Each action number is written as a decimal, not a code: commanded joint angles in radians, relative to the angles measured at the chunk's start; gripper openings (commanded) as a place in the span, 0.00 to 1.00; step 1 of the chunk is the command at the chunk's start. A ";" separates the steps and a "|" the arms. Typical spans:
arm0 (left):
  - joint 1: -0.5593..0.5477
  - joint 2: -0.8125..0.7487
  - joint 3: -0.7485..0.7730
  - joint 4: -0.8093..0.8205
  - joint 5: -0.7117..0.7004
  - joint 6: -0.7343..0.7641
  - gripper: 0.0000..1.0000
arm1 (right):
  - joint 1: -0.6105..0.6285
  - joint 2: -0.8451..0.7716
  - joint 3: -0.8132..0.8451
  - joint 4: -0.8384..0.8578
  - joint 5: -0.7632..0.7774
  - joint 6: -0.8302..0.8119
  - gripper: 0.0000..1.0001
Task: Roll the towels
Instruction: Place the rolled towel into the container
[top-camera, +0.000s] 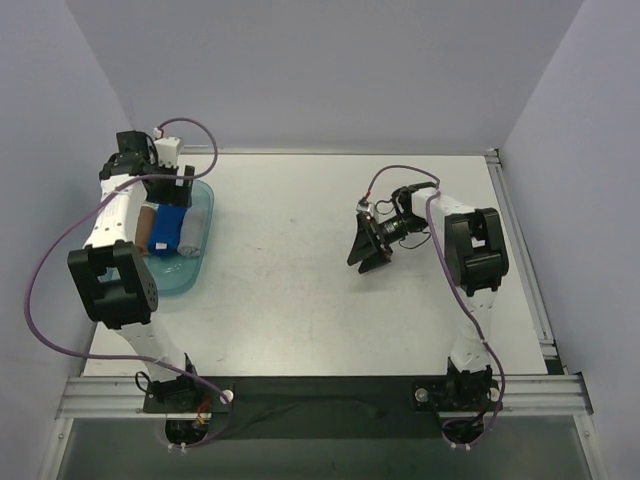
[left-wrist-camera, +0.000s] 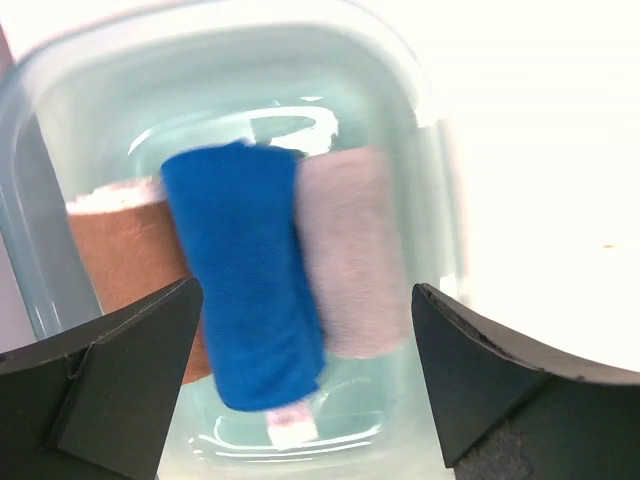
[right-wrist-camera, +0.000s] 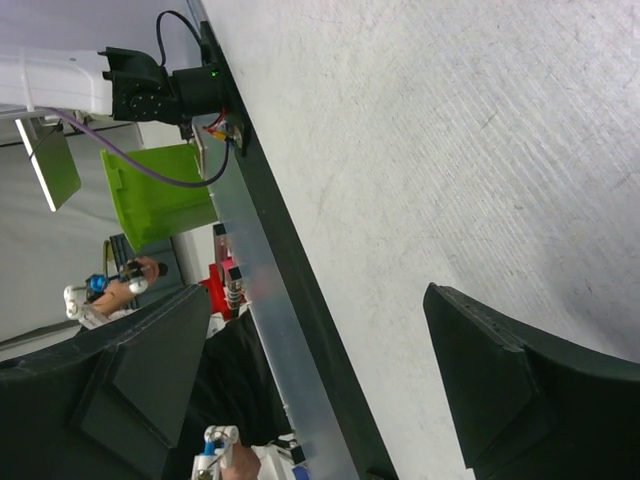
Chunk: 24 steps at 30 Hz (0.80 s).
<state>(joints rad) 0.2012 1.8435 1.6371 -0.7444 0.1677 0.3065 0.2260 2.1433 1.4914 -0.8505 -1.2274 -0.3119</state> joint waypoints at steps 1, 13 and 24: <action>-0.097 -0.147 0.058 -0.015 0.021 0.016 0.97 | -0.023 -0.121 0.032 -0.059 0.035 -0.001 0.97; -0.476 -0.391 -0.176 -0.004 0.049 -0.093 0.97 | -0.158 -0.414 -0.093 -0.045 0.252 0.039 1.00; -0.502 -0.627 -0.532 0.096 0.081 -0.188 0.97 | -0.221 -0.796 -0.439 0.057 0.581 0.120 1.00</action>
<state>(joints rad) -0.3050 1.3094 1.1545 -0.7200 0.2504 0.1558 -0.0048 1.4487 1.1294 -0.8124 -0.7879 -0.2348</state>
